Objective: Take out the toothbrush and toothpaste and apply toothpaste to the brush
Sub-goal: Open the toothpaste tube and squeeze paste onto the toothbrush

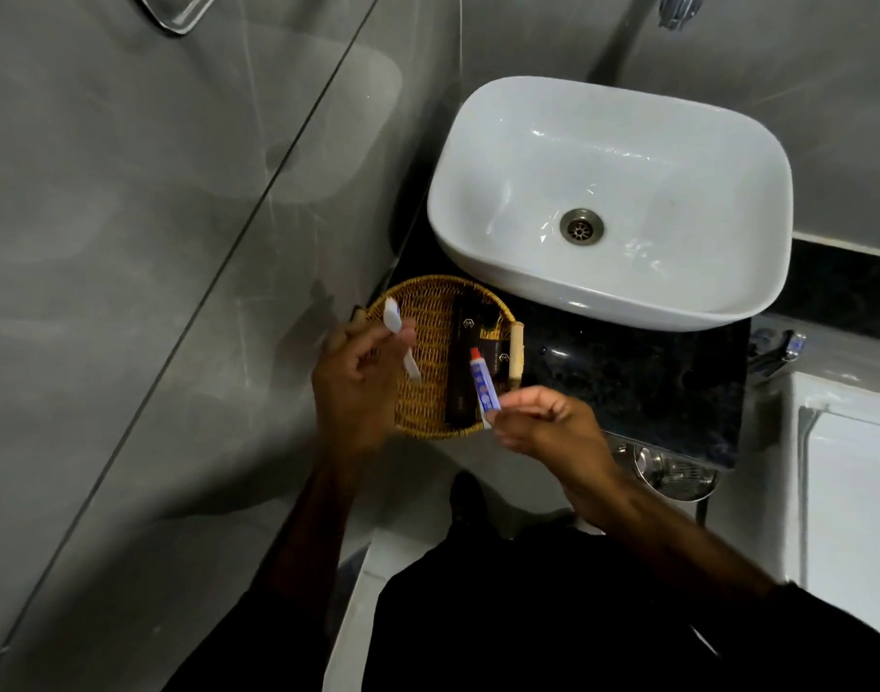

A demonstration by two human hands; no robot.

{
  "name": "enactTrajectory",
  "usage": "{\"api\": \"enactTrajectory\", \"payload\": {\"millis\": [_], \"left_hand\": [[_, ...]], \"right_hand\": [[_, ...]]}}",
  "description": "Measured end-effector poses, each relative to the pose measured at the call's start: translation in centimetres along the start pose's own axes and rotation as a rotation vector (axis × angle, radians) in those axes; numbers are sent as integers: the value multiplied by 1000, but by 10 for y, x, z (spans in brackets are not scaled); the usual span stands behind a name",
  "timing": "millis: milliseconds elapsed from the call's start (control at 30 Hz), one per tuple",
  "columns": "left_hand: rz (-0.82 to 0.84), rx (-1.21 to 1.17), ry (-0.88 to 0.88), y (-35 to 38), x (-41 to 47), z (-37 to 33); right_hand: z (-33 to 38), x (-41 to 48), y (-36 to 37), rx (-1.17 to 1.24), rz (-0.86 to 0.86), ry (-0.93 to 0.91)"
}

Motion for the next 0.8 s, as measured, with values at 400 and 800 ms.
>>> {"api": "enactTrajectory", "payload": {"millis": [400, 800], "left_hand": [[375, 313, -209, 47, 51, 53], [330, 527, -182, 79, 82, 75]], "right_hand": [[5, 64, 56, -488, -252, -392], [-18, 100, 107, -913, -252, -428]]}}
Point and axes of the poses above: each hand's wrist, its own x-axis towards the middle knuckle, its own y-axis out of the palm, z = x × y, the point moved 2 cm from there along x, towards the middle knuckle, and after that the axes turned 5 degrees about -z, right-handed, at the moved point
